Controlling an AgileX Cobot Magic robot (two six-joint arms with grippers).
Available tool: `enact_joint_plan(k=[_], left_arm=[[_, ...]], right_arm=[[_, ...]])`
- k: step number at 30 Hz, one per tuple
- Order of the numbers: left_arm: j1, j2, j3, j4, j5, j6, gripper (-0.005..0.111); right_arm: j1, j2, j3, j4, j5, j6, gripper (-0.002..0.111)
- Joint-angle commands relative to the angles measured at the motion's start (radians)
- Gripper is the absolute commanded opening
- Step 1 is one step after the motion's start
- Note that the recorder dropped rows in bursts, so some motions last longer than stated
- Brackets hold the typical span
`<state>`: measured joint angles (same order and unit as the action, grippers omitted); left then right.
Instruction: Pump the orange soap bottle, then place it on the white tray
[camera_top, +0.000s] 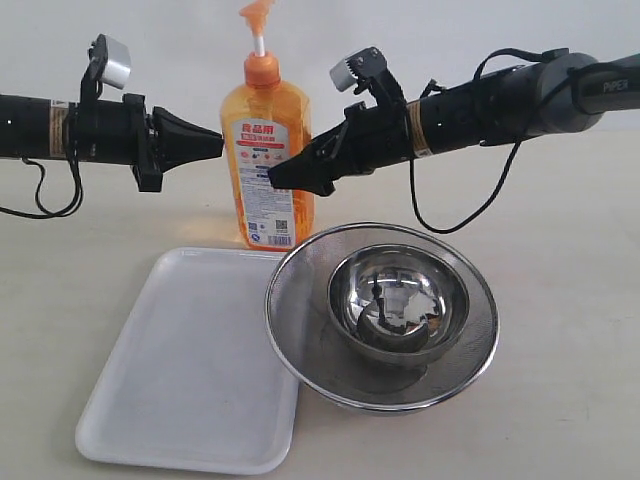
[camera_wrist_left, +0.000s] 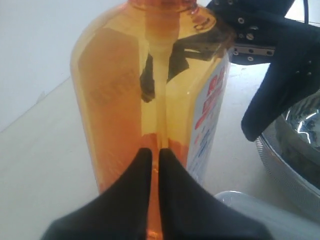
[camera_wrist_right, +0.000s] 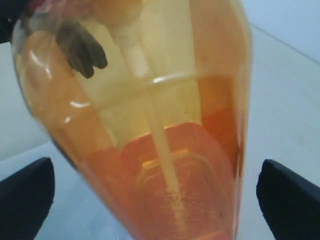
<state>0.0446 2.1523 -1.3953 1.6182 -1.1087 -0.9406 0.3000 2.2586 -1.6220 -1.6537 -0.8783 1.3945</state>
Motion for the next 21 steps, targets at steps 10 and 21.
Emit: enact_joint_plan(k=[10, 21], left_arm=[[-0.058, 0.0, -0.005, -0.063, 0.008, 0.026, 0.005], [-0.08, 0.0, -0.005, -0.127, 0.012, 0.029, 0.005]], right_arm=[[0.005, -0.013, -0.006, 0.125, -0.001, -0.164, 0.105], [0.038, -0.013, -0.006, 0.122, -0.003, -0.141, 0.105]])
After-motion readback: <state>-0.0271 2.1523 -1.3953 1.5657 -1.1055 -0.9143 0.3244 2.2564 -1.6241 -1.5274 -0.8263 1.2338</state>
